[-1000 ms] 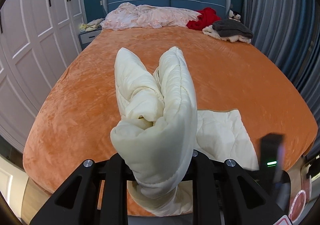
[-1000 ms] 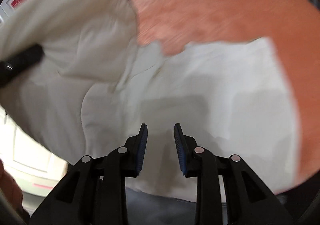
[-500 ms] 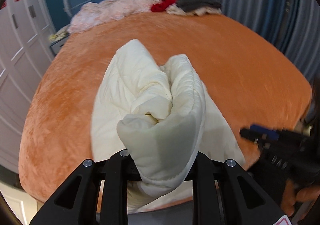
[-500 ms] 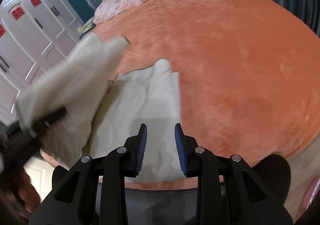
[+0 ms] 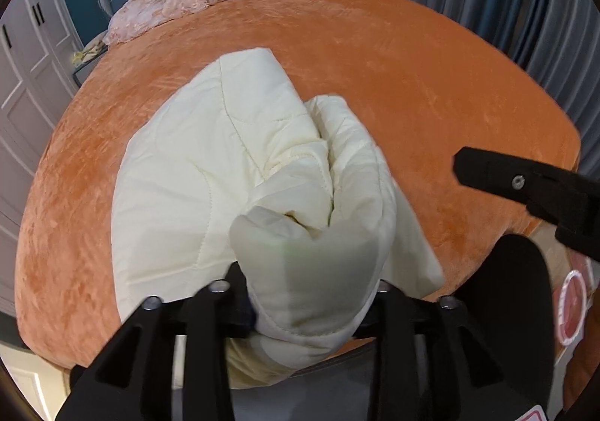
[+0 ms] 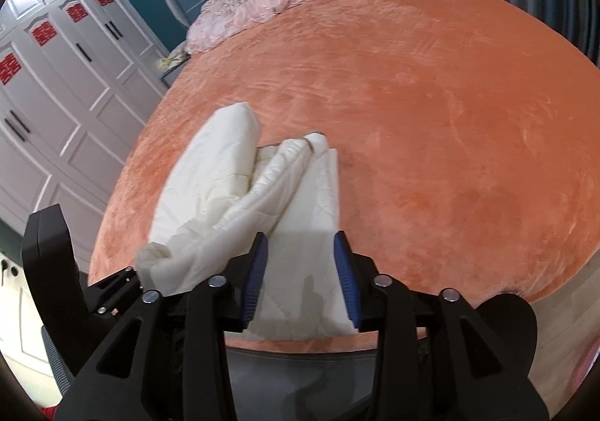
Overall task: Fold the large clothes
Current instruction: 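Fold the bunched blanket over onto itself with the left tool and release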
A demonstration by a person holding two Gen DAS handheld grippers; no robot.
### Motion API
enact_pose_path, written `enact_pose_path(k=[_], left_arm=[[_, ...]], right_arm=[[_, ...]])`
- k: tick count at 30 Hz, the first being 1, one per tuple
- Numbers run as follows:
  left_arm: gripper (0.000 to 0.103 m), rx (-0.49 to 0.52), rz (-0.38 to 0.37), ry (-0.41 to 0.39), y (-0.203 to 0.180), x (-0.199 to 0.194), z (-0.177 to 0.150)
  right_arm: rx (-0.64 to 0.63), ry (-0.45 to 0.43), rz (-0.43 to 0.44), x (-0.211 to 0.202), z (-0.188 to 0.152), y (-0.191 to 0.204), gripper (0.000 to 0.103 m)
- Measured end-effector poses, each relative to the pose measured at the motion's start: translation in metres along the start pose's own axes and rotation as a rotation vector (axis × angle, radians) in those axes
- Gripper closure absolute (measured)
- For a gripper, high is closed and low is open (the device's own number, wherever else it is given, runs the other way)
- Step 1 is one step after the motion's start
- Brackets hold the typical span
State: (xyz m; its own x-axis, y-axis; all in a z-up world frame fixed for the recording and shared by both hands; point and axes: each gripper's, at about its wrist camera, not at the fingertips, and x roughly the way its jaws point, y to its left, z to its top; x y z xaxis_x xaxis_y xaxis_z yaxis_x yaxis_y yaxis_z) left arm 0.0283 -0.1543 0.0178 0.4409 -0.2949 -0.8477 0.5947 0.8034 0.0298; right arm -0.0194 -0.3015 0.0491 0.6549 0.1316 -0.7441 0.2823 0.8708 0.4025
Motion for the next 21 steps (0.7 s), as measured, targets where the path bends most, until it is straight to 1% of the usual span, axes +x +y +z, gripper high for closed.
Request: enact_pose_path(k=[1, 2, 3, 5, 6, 7, 10, 11, 13, 17, 18, 21], left_arm=[[0.048, -0.017, -0.026, -0.008, 0.000, -0.006, 0.000], [0.043, -0.027, -0.046, -0.014, 0.003, -0.011, -0.001], [0.036, -0.043, -0.068, -0.023, 0.006, -0.018, -0.002], [0.029, -0.068, -0.088, -0.033, 0.012, -0.032, -0.005], [0.026, -0.084, -0.114, -0.039, 0.017, -0.040, -0.007], [0.025, -0.099, -0.140, -0.046, 0.022, -0.049, -0.010], [0.023, -0.132, -0.170, -0.060, 0.043, -0.070, -0.022], [0.022, -0.143, -0.167, -0.062, 0.050, -0.075, -0.026], [0.021, -0.174, -0.137, -0.053, 0.068, -0.080, -0.039], [0.021, -0.231, -0.075, 0.008, 0.099, -0.068, -0.066], [0.022, -0.251, -0.068, 0.030, 0.106, -0.062, -0.073], [0.021, -0.292, -0.083, 0.076, 0.119, -0.046, -0.087]], right_arm=[[-0.005, 0.000, 0.010, -0.003, 0.001, 0.002, 0.059], [-0.011, -0.002, 0.019, -0.006, 0.002, 0.005, 0.057], [-0.014, -0.003, 0.024, -0.007, 0.004, 0.008, 0.057], [-0.016, -0.002, 0.058, -0.013, 0.007, 0.014, 0.048], [-0.014, 0.000, 0.070, -0.013, 0.007, 0.016, 0.046], [-0.012, 0.008, 0.086, -0.014, 0.008, 0.019, 0.044], [-0.016, 0.039, 0.124, -0.012, 0.009, 0.031, 0.043], [-0.022, 0.049, 0.132, -0.009, 0.009, 0.036, 0.043], [-0.045, 0.077, 0.152, -0.003, 0.008, 0.051, 0.042], [-0.093, 0.136, 0.150, 0.015, 0.006, 0.076, 0.042], [-0.104, 0.164, 0.153, 0.023, 0.006, 0.083, 0.042], [-0.121, 0.216, 0.155, 0.043, 0.008, 0.096, 0.043]])
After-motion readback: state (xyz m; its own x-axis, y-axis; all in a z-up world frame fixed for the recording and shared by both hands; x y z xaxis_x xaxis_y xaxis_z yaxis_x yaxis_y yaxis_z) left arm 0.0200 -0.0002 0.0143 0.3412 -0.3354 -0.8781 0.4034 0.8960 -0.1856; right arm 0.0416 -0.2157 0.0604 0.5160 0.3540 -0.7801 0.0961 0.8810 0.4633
